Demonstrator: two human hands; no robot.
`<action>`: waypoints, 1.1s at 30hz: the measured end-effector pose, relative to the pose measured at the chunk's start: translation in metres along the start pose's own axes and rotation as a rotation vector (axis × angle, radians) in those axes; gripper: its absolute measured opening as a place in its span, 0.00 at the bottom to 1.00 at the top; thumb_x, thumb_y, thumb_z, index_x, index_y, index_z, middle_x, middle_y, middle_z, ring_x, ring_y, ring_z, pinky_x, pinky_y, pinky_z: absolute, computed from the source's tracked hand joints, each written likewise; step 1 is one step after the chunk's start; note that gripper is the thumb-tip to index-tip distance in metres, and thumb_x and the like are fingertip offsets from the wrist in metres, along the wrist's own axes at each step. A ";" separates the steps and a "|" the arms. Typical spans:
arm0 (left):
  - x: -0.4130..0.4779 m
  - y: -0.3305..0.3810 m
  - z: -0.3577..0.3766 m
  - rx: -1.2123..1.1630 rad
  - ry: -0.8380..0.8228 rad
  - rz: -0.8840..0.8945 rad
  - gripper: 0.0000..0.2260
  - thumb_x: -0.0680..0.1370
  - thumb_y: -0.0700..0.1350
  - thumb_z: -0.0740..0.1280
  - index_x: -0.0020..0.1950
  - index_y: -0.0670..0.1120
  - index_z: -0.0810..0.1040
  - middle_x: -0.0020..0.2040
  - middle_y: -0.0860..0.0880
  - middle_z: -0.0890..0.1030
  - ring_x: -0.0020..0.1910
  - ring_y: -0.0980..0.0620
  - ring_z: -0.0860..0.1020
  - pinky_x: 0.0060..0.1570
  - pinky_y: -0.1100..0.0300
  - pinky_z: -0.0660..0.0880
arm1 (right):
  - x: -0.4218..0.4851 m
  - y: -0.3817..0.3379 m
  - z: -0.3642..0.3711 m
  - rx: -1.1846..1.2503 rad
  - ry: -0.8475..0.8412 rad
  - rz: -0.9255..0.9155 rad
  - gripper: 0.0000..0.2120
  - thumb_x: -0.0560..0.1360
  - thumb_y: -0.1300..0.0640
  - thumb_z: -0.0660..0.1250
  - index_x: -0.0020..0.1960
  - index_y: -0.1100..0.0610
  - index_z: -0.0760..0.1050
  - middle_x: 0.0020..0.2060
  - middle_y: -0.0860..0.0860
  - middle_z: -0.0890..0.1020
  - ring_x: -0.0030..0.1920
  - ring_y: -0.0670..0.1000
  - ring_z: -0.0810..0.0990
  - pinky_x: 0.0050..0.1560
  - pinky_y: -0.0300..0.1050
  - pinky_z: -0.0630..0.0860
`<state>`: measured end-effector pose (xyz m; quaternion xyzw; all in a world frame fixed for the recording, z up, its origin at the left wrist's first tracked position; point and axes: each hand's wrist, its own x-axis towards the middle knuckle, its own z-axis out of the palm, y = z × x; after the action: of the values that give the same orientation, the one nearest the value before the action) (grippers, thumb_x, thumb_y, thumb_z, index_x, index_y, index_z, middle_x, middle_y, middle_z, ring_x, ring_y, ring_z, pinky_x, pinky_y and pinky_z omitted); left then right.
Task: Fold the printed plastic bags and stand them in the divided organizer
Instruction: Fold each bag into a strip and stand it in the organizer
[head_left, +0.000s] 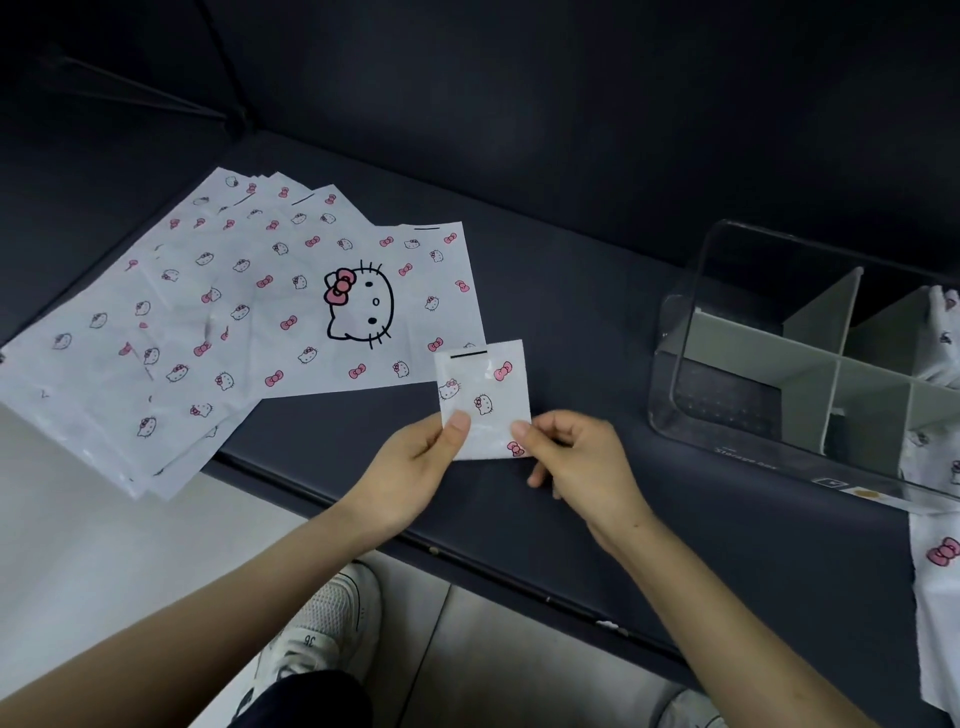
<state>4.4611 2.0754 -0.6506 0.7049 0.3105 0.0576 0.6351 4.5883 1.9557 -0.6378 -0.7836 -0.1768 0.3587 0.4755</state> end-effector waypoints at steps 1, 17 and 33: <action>0.000 0.000 0.001 0.012 0.023 0.013 0.16 0.80 0.55 0.57 0.56 0.48 0.80 0.50 0.54 0.83 0.51 0.58 0.78 0.50 0.72 0.70 | 0.001 0.000 0.001 -0.032 0.015 0.013 0.08 0.75 0.55 0.69 0.40 0.58 0.80 0.33 0.47 0.83 0.25 0.45 0.75 0.25 0.31 0.66; 0.004 -0.026 -0.009 0.884 0.396 0.439 0.16 0.71 0.51 0.61 0.53 0.49 0.83 0.38 0.53 0.76 0.38 0.48 0.75 0.47 0.50 0.71 | 0.009 0.002 0.005 -0.249 0.063 0.040 0.07 0.72 0.54 0.71 0.39 0.55 0.75 0.31 0.46 0.83 0.25 0.42 0.78 0.37 0.41 0.75; 0.026 -0.038 -0.009 1.249 0.044 0.550 0.25 0.84 0.52 0.42 0.75 0.41 0.63 0.75 0.44 0.64 0.75 0.46 0.61 0.72 0.50 0.54 | 0.006 0.002 0.007 -0.284 0.077 -0.007 0.04 0.72 0.52 0.73 0.41 0.50 0.79 0.33 0.44 0.83 0.31 0.42 0.79 0.43 0.41 0.77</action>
<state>4.4636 2.0959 -0.6925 0.9912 0.1080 0.0410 0.0651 4.5873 1.9629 -0.6442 -0.8555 -0.2100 0.2981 0.3676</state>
